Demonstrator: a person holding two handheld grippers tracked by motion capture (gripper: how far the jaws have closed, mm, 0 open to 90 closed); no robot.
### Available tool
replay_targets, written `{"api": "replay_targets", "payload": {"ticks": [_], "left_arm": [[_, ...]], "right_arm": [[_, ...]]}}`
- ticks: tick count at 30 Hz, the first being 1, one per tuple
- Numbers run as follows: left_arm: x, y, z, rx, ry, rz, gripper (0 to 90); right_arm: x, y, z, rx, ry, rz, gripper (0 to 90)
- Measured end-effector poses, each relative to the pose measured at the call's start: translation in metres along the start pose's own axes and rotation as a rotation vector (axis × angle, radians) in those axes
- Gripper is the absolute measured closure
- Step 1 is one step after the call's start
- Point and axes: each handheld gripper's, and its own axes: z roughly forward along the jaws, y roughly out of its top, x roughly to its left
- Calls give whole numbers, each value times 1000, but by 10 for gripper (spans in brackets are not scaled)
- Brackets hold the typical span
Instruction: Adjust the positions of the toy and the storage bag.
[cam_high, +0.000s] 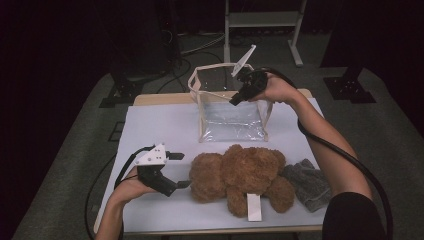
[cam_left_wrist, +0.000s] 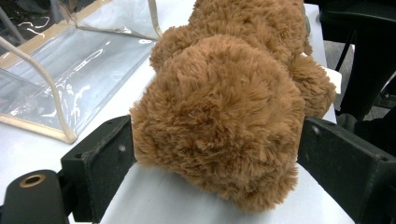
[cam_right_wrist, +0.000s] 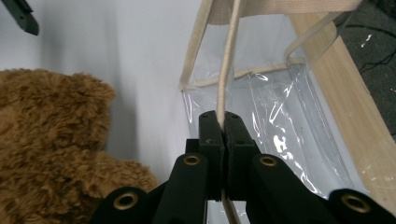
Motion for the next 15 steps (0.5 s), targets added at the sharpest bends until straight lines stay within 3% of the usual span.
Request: {"api": "replay_targets", "payload": {"ticks": [15], "left_arm": [[-2,0,1,-2,-11,-2,97]], "right_arm": [[45,-12,-5,-18,40,-39,871]]}}
